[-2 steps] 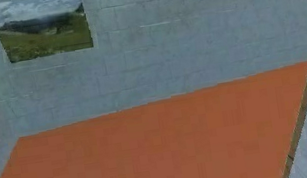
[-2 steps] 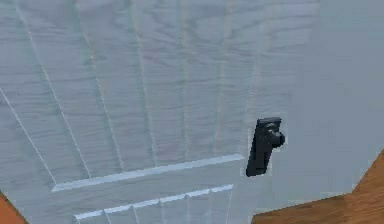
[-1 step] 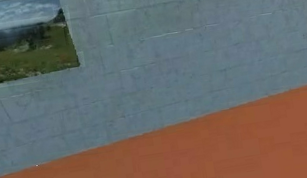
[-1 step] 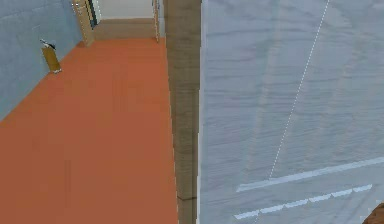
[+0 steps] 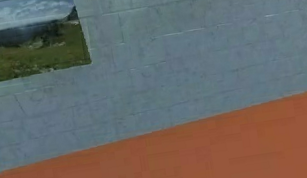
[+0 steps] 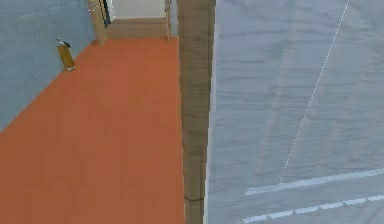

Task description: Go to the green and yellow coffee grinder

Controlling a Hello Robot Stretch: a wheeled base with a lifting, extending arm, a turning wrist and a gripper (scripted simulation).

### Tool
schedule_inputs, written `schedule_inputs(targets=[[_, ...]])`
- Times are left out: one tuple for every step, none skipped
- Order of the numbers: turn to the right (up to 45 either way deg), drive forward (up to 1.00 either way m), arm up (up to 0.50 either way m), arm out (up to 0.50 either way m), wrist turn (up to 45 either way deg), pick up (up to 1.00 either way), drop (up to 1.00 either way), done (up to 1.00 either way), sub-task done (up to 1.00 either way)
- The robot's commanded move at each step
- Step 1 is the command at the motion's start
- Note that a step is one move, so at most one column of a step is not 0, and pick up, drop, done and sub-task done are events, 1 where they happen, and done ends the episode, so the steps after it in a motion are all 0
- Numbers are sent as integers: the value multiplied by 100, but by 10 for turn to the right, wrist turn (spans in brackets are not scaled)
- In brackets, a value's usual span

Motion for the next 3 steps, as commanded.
schedule_inputs(targets=[[0, 15, 0, 0, 0, 0, 0, 0, 0], [450, 0, 0, 0, 0, 0, 0, 0, 0], [270, 0, 0, 0, 0, 0, 0, 0, 0]])
